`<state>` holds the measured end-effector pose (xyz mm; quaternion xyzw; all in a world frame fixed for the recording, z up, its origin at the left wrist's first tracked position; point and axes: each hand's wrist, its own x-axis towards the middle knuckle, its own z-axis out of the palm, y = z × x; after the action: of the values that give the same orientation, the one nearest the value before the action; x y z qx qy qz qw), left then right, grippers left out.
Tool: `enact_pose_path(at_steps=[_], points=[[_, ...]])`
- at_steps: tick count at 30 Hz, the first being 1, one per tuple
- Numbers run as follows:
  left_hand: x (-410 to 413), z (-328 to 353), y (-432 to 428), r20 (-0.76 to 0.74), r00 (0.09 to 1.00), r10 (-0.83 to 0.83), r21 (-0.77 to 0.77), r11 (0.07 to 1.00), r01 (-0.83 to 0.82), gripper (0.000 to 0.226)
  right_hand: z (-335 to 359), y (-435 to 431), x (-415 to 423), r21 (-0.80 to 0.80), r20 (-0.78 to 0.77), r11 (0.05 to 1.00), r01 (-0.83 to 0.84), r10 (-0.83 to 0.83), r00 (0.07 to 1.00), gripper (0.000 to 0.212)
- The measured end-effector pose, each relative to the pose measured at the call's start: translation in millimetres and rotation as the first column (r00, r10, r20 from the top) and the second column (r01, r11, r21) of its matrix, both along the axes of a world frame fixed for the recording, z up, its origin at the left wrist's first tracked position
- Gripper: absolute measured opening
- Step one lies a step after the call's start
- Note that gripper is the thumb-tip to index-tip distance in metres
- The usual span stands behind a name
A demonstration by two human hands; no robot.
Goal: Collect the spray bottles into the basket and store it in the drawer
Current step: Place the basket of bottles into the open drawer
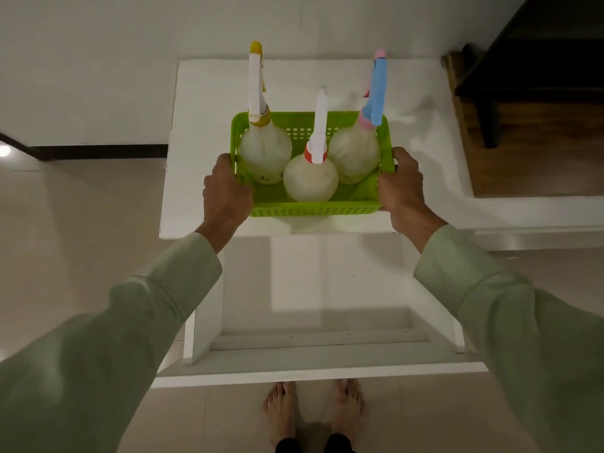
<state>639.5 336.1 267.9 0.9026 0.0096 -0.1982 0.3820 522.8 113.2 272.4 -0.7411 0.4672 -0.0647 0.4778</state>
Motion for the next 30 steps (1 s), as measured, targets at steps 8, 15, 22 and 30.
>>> enact_pose_path(at_steps=[8,15,22,30], points=[[-76.3,18.2,41.3,0.074,0.997,-0.031,-0.101,0.994,0.038,0.074,-0.8,30.3,-74.6,-0.075,0.083,0.997,-0.020,0.026,0.996,0.038],[-163.0,14.9,78.1,-0.008,1.000,-0.029,-0.111,0.993,0.027,0.072,-8.2,60.0,-159.8,0.000,0.074,0.999,-0.033,0.033,0.997,0.048],[-203.6,-18.4,93.7,-0.139,0.990,-0.028,-0.140,0.990,0.008,0.073,-43.0,80.3,-210.2,0.037,0.005,0.999,-0.031,0.031,1.000,0.041],[-192.2,-68.1,83.5,-0.256,0.962,-0.092,-0.054,0.995,0.081,0.055,-96.2,81.7,-219.0,0.116,-0.068,0.993,0.003,0.005,0.998,0.037]])
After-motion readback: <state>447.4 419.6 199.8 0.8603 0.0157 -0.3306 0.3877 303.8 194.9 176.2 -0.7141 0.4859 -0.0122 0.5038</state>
